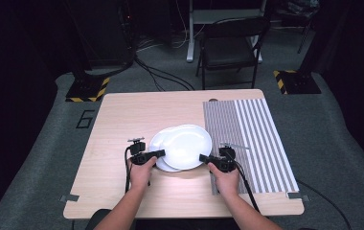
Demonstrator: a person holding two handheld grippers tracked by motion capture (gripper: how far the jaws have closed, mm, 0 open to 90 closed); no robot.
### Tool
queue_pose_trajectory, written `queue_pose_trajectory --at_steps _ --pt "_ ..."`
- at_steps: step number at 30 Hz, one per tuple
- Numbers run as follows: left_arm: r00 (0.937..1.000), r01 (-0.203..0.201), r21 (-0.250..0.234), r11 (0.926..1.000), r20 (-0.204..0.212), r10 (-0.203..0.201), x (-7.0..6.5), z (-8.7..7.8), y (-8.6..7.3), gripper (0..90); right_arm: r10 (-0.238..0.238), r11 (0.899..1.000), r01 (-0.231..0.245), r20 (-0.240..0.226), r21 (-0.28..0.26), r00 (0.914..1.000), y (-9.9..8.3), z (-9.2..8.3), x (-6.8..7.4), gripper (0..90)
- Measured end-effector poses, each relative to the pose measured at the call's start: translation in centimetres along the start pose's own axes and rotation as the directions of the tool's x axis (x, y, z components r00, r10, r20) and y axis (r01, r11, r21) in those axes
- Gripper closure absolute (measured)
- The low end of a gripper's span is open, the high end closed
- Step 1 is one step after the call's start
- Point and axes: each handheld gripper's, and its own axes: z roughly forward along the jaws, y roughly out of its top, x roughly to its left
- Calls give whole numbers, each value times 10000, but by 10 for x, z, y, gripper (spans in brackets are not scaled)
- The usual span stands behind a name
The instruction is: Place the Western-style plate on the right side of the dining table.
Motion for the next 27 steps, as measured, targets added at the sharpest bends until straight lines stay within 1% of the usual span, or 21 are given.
queue_pose_trajectory --at_steps 4,6,9,10,12,18,20,21,22,24,27 --pt "9998 -183 -19 9998 -55 183 -1 0 -1 685 45 10000 -45 22 2 10000 -2 0 2 653" --pt "10000 -40 -137 9999 -39 40 -2 0 -2 685 198 9998 -198 46 39 9998 -1 0 2 658" --pt "10000 -64 -185 9998 -7 63 -2 1 -3 687 213 9998 -214 121 16 9997 0 0 2 664" --pt "10000 -78 -181 9998 19 78 -3 2 -3 687 168 9998 -167 153 -53 9997 1 0 1 668" --pt "10000 -41 -210 9998 71 43 -4 3 -3 687 248 9996 -245 209 -123 9995 4 1 -1 676" --pt "9997 42 -286 9996 257 -34 -6 7 -5 686 293 9989 -278 404 -381 9988 14 4 -9 694" --pt "9997 23 -326 9995 262 -14 -6 8 -5 687 261 9987 -241 439 -454 9987 17 6 -11 697" --pt "9995 64 -319 9995 318 -54 -6 8 -5 686 302 9985 -281 438 -471 9986 17 6 -12 700" --pt "9994 15 -312 9995 342 -4 -5 9 -5 685 333 9981 -310 417 -541 9986 19 7 -13 704" --pt "9988 182 -382 9991 459 -165 -5 9 -6 685 376 9975 -351 393 -613 9985 21 9 -15 708" --pt "9984 236 -391 9990 529 -215 -4 10 -7 685 345 9974 -314 467 -652 9983 24 11 -17 711"
